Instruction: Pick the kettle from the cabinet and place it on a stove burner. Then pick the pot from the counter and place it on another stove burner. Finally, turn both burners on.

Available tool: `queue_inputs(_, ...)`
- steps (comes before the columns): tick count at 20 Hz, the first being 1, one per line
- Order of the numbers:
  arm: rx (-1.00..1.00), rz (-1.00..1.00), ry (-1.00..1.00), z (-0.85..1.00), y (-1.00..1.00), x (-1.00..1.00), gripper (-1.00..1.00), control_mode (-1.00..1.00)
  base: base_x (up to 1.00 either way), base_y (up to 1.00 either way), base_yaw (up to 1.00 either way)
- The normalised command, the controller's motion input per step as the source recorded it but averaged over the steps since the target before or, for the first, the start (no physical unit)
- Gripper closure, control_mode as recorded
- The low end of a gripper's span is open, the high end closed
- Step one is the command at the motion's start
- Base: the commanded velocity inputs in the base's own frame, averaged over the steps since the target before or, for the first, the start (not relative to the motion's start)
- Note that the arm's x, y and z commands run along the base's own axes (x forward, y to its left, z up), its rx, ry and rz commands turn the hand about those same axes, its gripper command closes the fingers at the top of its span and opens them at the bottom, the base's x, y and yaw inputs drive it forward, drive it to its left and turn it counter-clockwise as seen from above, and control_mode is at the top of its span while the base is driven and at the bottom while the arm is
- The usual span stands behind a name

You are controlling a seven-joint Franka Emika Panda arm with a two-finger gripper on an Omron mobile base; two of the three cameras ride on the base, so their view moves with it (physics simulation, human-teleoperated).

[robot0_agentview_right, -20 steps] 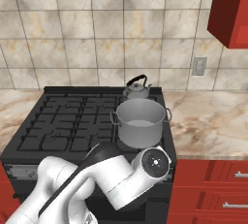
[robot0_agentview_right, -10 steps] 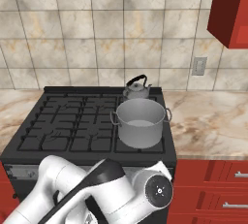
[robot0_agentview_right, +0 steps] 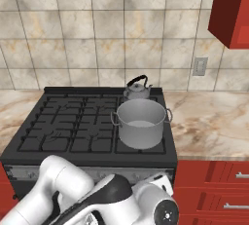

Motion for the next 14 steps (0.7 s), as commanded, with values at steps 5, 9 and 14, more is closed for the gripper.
queue_inputs(5, 0.14, -0.06, -0.09, -0.06, 0.00, 0.00, -1.00, -1.00, 0.00, 0.00, 0.00)
queue_inputs(9, 0.15, -0.05, -0.12, -0.04, 0.08, 0.00, -1.00, -1.00, 0.00, 0.00, 0.00)
queue_inputs(14, 0.12, -0.02, -0.10, -0.06, 0.14, 0.00, -1.00, -1.00, 0.00, 0.00, 0.00)
